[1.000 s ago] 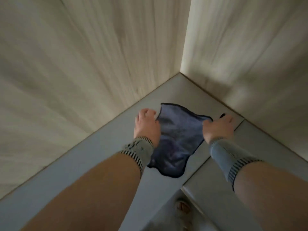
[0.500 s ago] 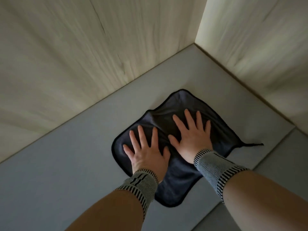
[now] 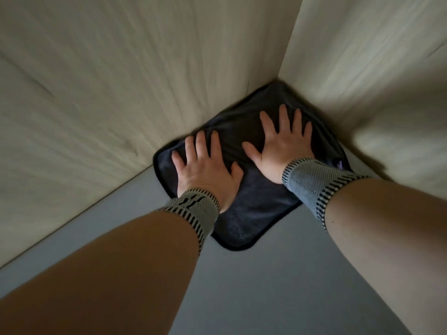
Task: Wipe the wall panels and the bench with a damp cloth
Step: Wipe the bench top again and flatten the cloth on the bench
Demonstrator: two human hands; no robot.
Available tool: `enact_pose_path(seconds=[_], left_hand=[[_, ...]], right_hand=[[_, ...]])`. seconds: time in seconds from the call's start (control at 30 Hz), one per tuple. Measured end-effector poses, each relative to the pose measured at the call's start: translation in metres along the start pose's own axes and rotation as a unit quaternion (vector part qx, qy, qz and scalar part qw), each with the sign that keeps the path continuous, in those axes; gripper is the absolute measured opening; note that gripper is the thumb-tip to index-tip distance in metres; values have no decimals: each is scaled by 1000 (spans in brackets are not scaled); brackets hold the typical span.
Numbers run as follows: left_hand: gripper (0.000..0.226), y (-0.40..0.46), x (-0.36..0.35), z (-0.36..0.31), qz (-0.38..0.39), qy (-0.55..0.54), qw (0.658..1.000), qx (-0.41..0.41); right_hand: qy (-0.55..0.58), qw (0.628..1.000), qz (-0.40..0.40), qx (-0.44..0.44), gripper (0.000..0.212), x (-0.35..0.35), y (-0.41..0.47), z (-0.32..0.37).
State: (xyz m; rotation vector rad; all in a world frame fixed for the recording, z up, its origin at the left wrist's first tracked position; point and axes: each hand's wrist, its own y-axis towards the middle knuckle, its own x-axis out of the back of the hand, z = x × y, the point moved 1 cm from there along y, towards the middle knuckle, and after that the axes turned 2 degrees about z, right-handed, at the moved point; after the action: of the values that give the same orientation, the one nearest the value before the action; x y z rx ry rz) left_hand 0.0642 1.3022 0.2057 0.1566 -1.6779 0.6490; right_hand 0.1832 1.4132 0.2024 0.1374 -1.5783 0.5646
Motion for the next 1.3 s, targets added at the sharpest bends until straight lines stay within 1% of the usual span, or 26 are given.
enact_pose_path(seconds=[0.13, 0.27, 0.3, 0.33, 0.37, 0.43, 0.47, 0.5, 0.53, 0.57, 0.6, 0.63, 0.67, 0.7, 0.73, 0.77, 0.83, 0.87, 0.9, 0.93, 0.97, 1.03, 1.1, 1.2, 1.3], left_hand=[[80, 2, -8, 1, -45, -10, 999, -6], [81, 4, -16, 2, -59, -11, 998, -12], [82, 3, -18, 3, -61, -7, 998, -12], [84, 3, -18, 3, -61, -3, 998, -10], [86, 4, -18, 4, -58, -1, 998, -8], [88, 5, -18, 4, -54, -2, 999, -3], [88, 5, -17, 3, -54, -2, 999, -2], [88, 4, -17, 3, -57, -2, 998, -2], [88, 4, -17, 3, -60, -3, 998, -3], [88, 4, -16, 3, -60, -4, 998, -3], [88, 4, -17, 3, -60, -4, 998, -4], [87, 5, -18, 3, -62, -3, 998, -5], [87, 5, -19, 3, -66, -4, 998, -4], [87, 5, -19, 3, -68, -5, 998, -4], [87, 4, -19, 3, -68, -6, 998, -5], [88, 5, -19, 3, -67, -5, 998, -5], [88, 4, -19, 4, -56, -1, 998, -3], [88, 4, -19, 4, -54, -1, 999, -4], [88, 4, -19, 5, -60, -3, 998, -4], [87, 4, -18, 5, -68, -8, 998, -4], [86, 4, -18, 4, -75, -13, 997, -5], [85, 4, -19, 4, -80, -15, 997, -8], [85, 4, -20, 4, -80, -8, 997, -8], [83, 4, -19, 5, -83, 3, 996, -4], [77, 5, -16, 4, -75, 11, 997, -4]], right_hand=[[22, 1000, 10, -14, 83, 13, 47, -2], [15, 999, -3, -37, 79, 12, 51, 1], [5, 1000, -10, -25, 75, 12, 48, 5], [-1, 1000, -29, 10, 69, 11, 43, 10], [3, 996, -55, 73, 62, 9, 37, 19], [6, 969, -72, 237, 58, 4, 27, 32], [-9, 954, -74, 292, 59, 3, 26, 32], [-18, 950, -77, 302, 58, 7, 30, 24], [-15, 961, -79, 265, 56, 10, 39, 13], [0, 980, -75, 186, 54, 14, 50, 1], [38, 993, -75, 84, 53, 19, 59, -10], [85, 994, -70, -3, 52, 22, 64, -13], [112, 990, -68, -50, 50, 22, 65, -6], [98, 991, -71, -54, 48, 18, 62, 7], [76, 994, -82, -19, 46, 12, 53, 22], [68, 992, -97, 45, 44, 9, 43, 36], [44, 979, -90, 175, 47, 4, 25, 40], [24, 974, -79, 213, 53, 5, 24, 33], [7, 972, -76, 223, 59, 8, 29, 24], [-2, 975, -79, 206, 62, 9, 36, 16], [-2, 982, -83, 168, 62, 10, 43, 11], [30, 994, -84, 63, 62, 11, 53, 9], [61, 995, -78, 0, 65, 11, 58, 12], [62, 995, -70, -25, 67, 7, 50, 4], [69, 993, -82, -48, 67, 0, 28, -17]])
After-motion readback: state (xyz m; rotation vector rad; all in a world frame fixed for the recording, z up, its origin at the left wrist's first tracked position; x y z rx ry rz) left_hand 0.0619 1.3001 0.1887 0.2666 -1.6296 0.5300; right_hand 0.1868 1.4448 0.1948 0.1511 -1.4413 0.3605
